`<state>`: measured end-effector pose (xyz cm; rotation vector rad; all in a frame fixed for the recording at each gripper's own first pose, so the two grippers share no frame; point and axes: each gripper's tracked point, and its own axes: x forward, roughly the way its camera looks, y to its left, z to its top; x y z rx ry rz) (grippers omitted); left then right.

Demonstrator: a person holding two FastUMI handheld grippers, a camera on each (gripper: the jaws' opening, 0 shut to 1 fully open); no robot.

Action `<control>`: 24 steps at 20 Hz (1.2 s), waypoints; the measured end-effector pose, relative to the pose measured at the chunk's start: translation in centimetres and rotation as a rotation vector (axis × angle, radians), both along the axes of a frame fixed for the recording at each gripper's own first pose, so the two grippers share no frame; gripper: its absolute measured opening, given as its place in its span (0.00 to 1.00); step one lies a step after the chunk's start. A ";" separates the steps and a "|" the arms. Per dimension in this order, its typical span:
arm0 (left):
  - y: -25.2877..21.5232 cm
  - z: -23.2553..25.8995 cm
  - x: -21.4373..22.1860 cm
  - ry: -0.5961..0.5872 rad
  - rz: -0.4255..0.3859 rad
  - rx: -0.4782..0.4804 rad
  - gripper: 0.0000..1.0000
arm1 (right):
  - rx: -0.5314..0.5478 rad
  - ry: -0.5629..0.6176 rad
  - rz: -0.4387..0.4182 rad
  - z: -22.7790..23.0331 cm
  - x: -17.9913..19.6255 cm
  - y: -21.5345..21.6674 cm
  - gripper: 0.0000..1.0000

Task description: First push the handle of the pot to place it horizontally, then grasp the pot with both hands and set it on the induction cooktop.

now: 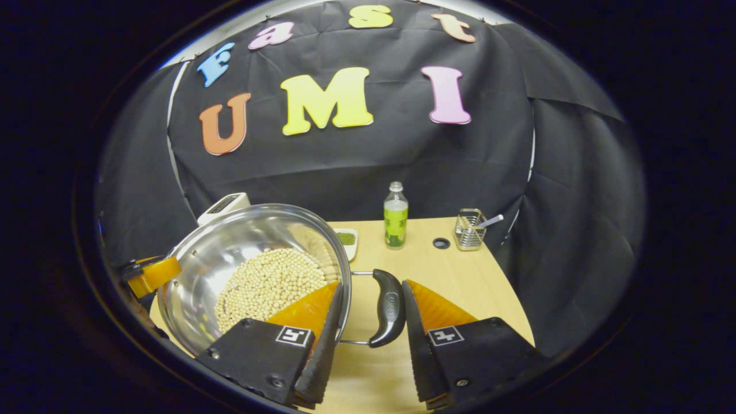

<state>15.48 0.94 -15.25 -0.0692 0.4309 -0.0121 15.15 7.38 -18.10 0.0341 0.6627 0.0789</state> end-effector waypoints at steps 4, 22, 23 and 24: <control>4.0 -1.2 -0.3 0.027 0.052 -0.021 0.55 | 0.021 0.026 0.047 -1.2 0.6 4.4 0.59; 16.2 -8.7 2.1 0.142 0.192 -0.008 0.55 | 0.035 0.127 0.132 -10.2 4.3 17.6 0.60; 16.6 -9.1 2.4 0.148 0.197 -0.007 0.55 | 0.041 0.127 0.124 -10.8 4.6 18.0 0.59; 17.2 -9.4 2.9 0.148 0.201 -0.004 0.55 | 0.043 0.127 0.123 -11.3 4.9 18.5 0.59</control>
